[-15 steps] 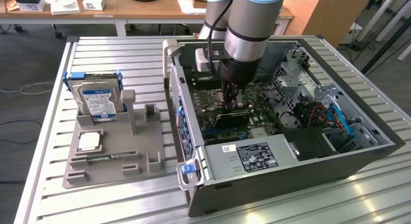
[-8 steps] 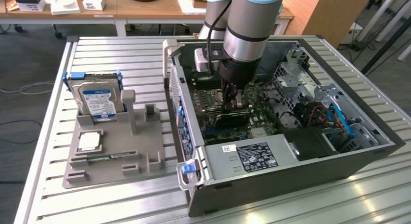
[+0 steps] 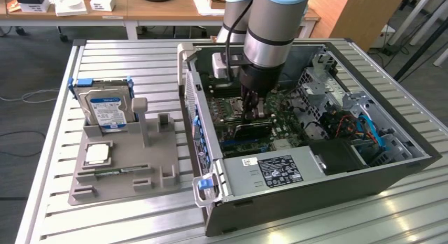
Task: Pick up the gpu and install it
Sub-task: 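Press down on the gpu until it lock into place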
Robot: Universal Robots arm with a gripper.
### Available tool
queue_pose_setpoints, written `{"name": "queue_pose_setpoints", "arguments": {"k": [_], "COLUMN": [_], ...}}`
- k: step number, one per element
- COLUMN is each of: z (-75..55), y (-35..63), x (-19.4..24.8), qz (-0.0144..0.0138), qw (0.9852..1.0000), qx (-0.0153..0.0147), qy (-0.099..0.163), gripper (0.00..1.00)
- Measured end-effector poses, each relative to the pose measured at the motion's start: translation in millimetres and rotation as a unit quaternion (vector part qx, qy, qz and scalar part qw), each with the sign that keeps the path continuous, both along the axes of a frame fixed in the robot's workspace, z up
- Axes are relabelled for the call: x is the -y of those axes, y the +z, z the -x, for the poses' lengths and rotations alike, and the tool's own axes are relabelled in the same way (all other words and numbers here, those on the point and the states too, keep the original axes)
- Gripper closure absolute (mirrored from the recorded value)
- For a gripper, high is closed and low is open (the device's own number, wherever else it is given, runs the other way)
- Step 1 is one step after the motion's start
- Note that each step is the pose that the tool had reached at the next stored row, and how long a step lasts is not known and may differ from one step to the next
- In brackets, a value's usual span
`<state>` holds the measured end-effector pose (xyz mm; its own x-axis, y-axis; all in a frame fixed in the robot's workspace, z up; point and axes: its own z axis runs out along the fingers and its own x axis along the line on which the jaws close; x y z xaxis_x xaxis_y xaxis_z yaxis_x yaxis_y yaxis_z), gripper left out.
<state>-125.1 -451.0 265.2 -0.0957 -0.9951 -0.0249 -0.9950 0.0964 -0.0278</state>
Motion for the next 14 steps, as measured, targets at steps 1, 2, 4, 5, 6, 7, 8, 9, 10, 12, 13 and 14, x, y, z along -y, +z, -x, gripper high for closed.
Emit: {"name": "queue_pose_setpoints", "arguments": {"k": [1,2,4,5,6,7,8,9,10,12,13,14], "z": [-0.1,-0.2,-0.1,-0.1,-0.1,-0.2,-0.1,-0.2,-0.2,-0.2,-0.2,-0.2], "y": [0.0,0.0,0.0,0.0,0.0,0.0,0.0,0.0,0.0,0.0,0.0,-0.1], "x": [0.1,0.1,0.1,0.1,0.1,0.1,0.3,0.4,0.5,0.8,0.9,0.9], "qz": [0.0000,0.0000,-0.0001,-0.0003,-0.0006,-0.0008,-0.0009,-0.0010,-0.0011,-0.0011,-0.0011,-0.0012], "qw": [1.0000,1.0000,1.0000,1.0000,1.0000,1.0000,1.0000,1.0000,1.0000,1.0000,1.0000,1.0000], "qx": [0.0000,0.0001,0.0001,0.0001,0.0001,0.0001,0.0001,0.0001,0.0001,0.0001,0.0001,0.0001], "qy": [0.000,0.000,0.000,0.000,0.000,0.000,0.000,0.000,0.000,0.000,0.000,0.000], "gripper": [0.89,0.89,0.89,0.89,0.89,0.89,0.89,0.89,0.89,0.89,0.89,0.89]}}
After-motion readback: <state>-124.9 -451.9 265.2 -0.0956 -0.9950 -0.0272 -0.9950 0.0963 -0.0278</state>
